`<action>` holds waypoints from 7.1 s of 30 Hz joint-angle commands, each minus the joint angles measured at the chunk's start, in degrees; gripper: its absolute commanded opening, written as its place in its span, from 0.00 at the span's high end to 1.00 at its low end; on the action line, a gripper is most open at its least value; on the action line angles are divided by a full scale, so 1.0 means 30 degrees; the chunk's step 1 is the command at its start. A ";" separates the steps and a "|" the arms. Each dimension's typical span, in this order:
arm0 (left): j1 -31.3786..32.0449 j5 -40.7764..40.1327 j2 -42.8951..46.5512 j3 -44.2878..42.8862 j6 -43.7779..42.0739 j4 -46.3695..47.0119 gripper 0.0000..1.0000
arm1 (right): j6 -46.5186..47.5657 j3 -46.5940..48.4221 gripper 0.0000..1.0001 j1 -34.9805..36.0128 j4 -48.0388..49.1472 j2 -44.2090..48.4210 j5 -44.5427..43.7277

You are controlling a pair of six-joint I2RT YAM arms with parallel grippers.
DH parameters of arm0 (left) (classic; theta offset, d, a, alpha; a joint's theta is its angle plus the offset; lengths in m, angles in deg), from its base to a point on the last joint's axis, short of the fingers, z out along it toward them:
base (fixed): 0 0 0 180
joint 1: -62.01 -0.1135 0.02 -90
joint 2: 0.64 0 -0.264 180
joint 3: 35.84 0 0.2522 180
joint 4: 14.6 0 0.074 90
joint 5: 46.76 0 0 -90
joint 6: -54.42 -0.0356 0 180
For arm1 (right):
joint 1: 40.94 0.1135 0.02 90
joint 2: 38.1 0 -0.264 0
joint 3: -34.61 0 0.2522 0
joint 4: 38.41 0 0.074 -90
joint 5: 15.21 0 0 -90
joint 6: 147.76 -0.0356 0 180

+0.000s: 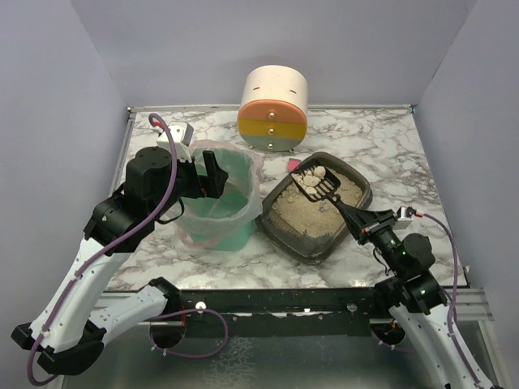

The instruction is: Clean the litter box

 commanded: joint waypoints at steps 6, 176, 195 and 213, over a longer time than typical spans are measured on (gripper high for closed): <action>-0.0038 0.0247 0.0126 0.0072 -0.0116 0.0253 0.01 | 0.0964 0.1838 1.00 0.0049 -0.0021 -0.1020 -0.0600; 0.0204 0.5464 -0.1844 -0.0476 0.1412 0.2240 0.05 | 1.4439 1.6074 0.99 1.7718 -1.3824 -1.4142 -1.9789; 0.9603 -0.4765 -0.9599 -0.5982 0.1533 0.0544 0.09 | 0.9822 1.4099 0.99 1.6812 -1.5498 -1.5216 -2.1196; 0.7352 -0.6838 -1.6717 -0.6988 -0.1060 0.0717 0.20 | 0.9779 1.3708 0.99 1.6543 -1.5967 -1.2773 -2.1641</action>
